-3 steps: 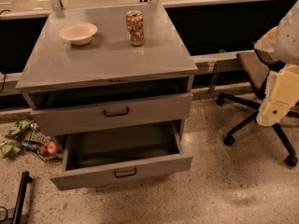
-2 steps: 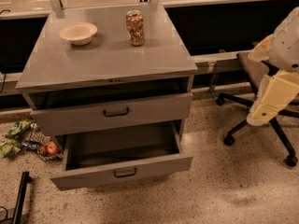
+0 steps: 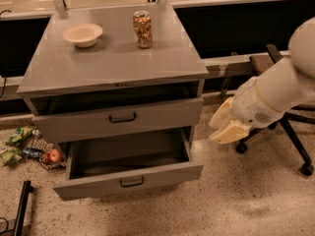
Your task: Close middle drawer
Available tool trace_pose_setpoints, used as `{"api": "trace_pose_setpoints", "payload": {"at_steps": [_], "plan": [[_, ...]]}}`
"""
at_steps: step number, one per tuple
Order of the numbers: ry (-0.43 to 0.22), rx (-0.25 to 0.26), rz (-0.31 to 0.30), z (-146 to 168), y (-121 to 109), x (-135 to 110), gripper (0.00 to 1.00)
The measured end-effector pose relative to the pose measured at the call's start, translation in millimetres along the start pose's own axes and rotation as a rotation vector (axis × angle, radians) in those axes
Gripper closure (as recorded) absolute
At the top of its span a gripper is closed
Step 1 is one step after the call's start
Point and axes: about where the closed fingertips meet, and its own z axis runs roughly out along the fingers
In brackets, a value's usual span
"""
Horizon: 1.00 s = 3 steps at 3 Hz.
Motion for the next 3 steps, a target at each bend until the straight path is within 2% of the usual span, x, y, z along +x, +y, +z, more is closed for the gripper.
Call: {"api": "trace_pose_setpoints", "payload": {"at_steps": [1,2,3], "plan": [[-0.065,-0.032,-0.091,72.7,3.1,-0.9,0.83],[-0.079,-0.022,-0.115,86.5,-0.1,-2.6,1.0],[-0.06,-0.026,-0.112,98.0,2.3,4.9,1.0]]}}
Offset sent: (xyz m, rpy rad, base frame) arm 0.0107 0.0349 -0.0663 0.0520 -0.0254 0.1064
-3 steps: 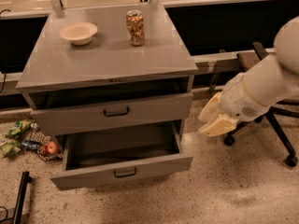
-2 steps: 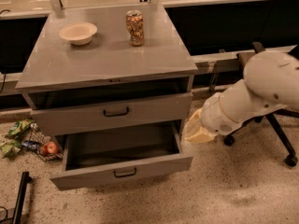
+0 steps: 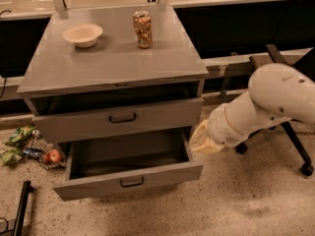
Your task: Close middle drawer
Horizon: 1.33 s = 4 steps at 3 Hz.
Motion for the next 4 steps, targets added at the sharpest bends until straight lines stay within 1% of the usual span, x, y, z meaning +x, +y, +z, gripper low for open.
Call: {"api": "trace_pose_setpoints", "payload": {"at_steps": [1,2,3,4], "plan": [[-0.017,0.01,-0.042,44.9,-8.5,36.0,1.0],[-0.057,-0.019,-0.109,105.0,-12.2,76.9,1.0],[-0.088,-0.019,-0.152,150.3,-12.3,87.2,1.0],[-0.094,-0.02,-0.151,157.4,-11.8,89.8,1.0]]}}
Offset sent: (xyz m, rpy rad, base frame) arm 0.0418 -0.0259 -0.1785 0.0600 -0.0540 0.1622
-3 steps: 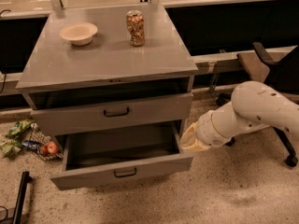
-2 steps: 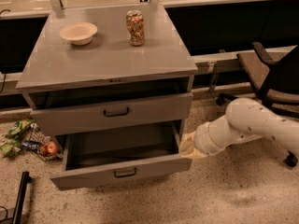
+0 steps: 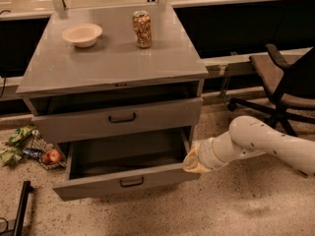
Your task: Close middle drawer
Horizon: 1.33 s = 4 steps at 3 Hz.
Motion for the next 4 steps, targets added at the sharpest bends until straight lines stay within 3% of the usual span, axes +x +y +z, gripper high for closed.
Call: {"api": "trace_pose_setpoints", "payload": {"at_steps": [1,2,4], "plan": [[-0.035,-0.013,0.023,25.1,6.3,3.3,1.0],[-0.086,-0.017,0.034,77.3,14.9,0.2,1.0],[-0.085,-0.026,-0.014,125.2,16.8,-2.8,1.0]]}}
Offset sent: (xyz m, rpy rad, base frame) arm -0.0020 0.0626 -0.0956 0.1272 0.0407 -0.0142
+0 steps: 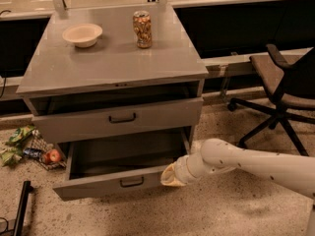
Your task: Close middle drawer
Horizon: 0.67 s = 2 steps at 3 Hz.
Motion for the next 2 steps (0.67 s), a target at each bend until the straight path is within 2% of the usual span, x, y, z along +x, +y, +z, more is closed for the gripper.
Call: {"api": "trace_pose_setpoints", "payload": {"at_steps": [1,2], "plan": [[0.049,0.006,-0.057,27.8,-5.8,13.7,1.0],[0.062,0.007,-0.095,46.2,-8.9,18.3,1.0]]}}
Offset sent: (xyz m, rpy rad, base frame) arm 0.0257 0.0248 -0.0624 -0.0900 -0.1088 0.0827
